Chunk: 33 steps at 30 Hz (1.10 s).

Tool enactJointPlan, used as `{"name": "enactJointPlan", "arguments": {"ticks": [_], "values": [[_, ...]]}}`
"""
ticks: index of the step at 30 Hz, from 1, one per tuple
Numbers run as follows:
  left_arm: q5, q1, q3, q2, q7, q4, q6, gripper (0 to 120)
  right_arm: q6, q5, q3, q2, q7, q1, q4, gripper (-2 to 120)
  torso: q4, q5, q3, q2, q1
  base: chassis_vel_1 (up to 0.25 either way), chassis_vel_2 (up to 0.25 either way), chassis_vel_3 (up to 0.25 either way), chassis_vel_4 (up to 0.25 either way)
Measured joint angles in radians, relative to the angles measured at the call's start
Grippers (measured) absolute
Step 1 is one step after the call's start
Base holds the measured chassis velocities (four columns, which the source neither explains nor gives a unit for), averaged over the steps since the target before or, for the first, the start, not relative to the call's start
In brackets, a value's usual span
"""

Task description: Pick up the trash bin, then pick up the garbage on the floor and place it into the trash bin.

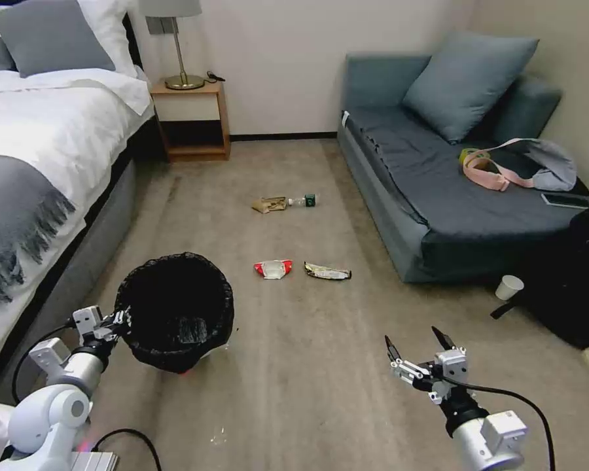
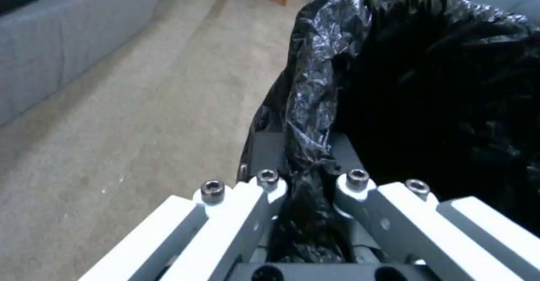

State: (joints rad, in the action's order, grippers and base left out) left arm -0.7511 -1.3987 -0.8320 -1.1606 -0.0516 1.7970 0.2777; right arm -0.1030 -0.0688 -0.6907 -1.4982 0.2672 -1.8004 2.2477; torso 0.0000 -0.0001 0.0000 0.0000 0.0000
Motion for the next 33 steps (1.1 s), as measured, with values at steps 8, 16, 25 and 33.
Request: {"name": "enactJointPlan", "arguments": {"ticks": [8,16,25,33], "values": [[-0.011,0.003,-0.016,0.004,-0.003,-0.006,0.0,4,-0.003,0.0,0.0,0.003,0.0,0.005,-0.002,100,0.0,0.0,0.0,0.0,0.0,-0.031,0.036,0.032,-0.038],[-0.018,0.005,-0.027,0.007,-0.004,-0.006,0.0,4,-0.007,-0.001,0.002,0.004,-0.001,0.008,-0.002,100,0.0,0.0,0.0,0.0,0.0,0.0,0.0,0.0,0.0],[-0.022,0.005,-0.035,0.007,-0.007,0.0,0.0,4,-0.011,-0.003,0.001,0.006,-0.003,0.011,-0.003,100,-0.0001,0.0001,0.0,0.0,0.0,-0.025,0.021,0.023,-0.03],[-0.027,0.003,-0.044,0.007,-0.01,0.004,-0.001,4,-0.016,-0.01,0.001,0.007,-0.005,0.017,-0.005,100,0.0,0.0001,0.0,0.0,0.0,-0.033,0.037,0.036,-0.032]]}}
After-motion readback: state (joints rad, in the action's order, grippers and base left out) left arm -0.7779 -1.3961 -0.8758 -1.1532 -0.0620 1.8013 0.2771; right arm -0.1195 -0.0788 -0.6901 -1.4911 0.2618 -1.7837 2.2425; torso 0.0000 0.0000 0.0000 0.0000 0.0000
